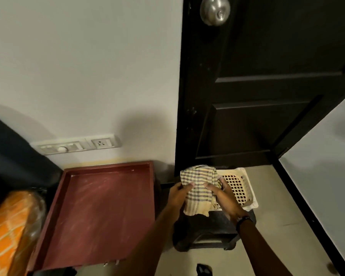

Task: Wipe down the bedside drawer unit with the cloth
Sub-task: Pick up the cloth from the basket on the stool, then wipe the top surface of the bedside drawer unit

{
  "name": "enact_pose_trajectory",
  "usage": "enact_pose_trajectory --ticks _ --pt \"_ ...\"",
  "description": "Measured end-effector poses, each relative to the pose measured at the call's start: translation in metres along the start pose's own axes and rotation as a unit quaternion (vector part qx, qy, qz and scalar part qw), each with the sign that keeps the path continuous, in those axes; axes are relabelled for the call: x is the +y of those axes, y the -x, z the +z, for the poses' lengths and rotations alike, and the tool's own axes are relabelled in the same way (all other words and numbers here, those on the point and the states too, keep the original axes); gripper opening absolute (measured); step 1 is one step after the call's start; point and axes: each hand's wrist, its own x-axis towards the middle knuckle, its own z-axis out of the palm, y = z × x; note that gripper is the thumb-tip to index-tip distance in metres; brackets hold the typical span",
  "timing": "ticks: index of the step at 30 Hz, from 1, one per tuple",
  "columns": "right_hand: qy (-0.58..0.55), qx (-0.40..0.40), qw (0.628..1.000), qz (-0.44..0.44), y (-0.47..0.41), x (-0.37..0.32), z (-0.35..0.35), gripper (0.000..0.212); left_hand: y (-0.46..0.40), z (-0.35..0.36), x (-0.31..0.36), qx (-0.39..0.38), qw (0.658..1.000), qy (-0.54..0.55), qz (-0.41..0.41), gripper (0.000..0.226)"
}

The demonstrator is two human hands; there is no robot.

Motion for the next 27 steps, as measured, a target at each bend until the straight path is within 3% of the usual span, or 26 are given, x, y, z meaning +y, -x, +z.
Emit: enact_pose_trajectory --ticks 4,9,11,13,15,20,24,27 --pt "-0.004 -0.04 0.999 -0.012 0.038 -0.037 0.068 0.032 0.054 -0.051 0.042 0.063 0.993 0.001 0.095 0.025" --pt "0.061 0.055 0.995 -0.061 0.073 -0.044 0.164 0.062 0.114 -0.117 0.073 0.126 0.97 -0.058 0.199 0.016" --pt "0.0 0.04 0.999 -0.031 0.091 -0.036 0.201 0.067 0.134 -0.144 0.072 0.132 0.964 -0.077 0.218 0.013" --pt "-0.119 -0.03 0.991 0.051 0.114 -0.033 0.239 0.047 0.149 -0.175 0.062 0.136 0.95 -0.128 0.251 0.017" --pt "-0.176 -0.06 0.977 0.101 0.126 -0.03 0.263 0.035 0.161 -0.196 0.047 0.122 0.932 -0.18 0.289 0.02" --pt "-0.119 -0.025 0.989 0.085 0.145 0.019 0.317 0.025 0.178 -0.253 -0.001 0.095 0.915 -0.233 0.314 0.027" --pt "-0.067 0.065 0.99 0.105 0.139 0.078 0.32 0.024 0.169 -0.289 -0.035 -0.013 0.92 -0.293 0.262 0.031" --pt "0.036 0.076 0.993 0.083 0.122 0.116 0.305 0.025 0.159 -0.313 -0.053 -0.077 0.881 -0.39 0.258 0.046"
